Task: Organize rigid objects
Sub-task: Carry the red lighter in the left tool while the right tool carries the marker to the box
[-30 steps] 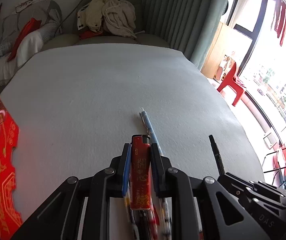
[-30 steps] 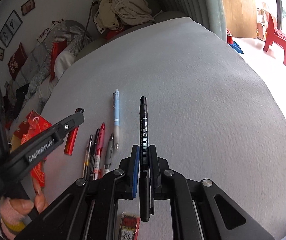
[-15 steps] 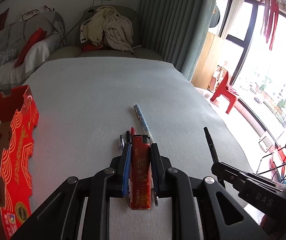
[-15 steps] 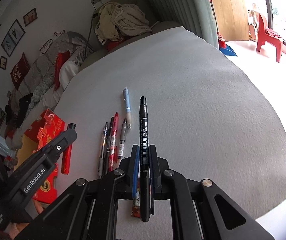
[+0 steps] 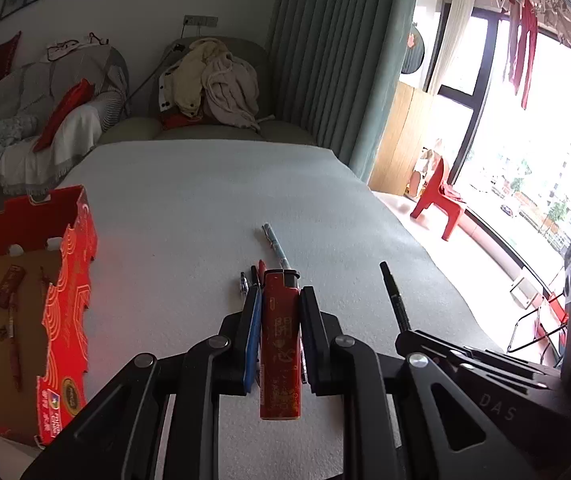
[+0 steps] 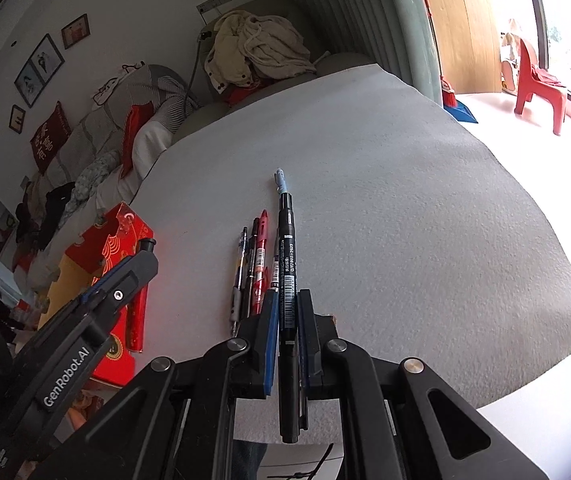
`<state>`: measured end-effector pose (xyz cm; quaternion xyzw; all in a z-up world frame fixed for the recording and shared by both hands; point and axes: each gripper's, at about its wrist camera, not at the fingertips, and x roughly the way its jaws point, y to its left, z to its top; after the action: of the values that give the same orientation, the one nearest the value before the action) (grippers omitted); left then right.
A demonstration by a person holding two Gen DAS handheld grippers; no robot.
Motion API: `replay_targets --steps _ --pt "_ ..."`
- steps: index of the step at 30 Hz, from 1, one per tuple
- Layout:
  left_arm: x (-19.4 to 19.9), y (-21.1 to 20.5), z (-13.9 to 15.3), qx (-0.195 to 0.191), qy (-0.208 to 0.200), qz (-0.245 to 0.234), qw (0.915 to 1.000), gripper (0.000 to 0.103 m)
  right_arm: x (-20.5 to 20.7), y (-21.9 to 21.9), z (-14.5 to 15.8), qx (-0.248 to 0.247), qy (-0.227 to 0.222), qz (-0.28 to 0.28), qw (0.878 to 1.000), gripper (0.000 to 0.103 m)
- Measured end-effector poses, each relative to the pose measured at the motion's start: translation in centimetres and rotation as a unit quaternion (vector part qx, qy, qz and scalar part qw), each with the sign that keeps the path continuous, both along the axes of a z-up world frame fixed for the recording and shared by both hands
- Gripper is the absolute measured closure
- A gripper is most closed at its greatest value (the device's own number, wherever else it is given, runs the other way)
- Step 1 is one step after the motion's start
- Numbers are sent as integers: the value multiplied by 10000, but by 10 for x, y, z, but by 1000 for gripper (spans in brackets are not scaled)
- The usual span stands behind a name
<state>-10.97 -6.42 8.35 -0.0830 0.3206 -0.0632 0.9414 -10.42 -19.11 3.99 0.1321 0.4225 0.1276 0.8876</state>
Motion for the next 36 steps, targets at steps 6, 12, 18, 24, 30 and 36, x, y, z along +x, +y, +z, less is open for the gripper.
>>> replay_targets --steps 6,12,18,24,30,36 --pt "-15 10 13 1 -247 110 9996 82 -6 12 5 -45 -58 62 10000 93" --pt "-22 20 18 -97 -362 199 9991 82 -8 22 9 -48 -116 140 9998 93" --pt "-26 27 20 -166 -415 248 9987 82 -6 29 10 -46 -96 205 9997 93" --pt "-29 27 21 -199 -419 246 9986 82 -3 35 13 -130 -102 246 9996 93" --pt "-31 30 25 -207 -465 289 9983 82 -4 38 15 -108 -147 287 9994 93" --pt "-37 44 35 -254 -599 470 9968 82 -3 48 24 -114 -251 401 9988 93"
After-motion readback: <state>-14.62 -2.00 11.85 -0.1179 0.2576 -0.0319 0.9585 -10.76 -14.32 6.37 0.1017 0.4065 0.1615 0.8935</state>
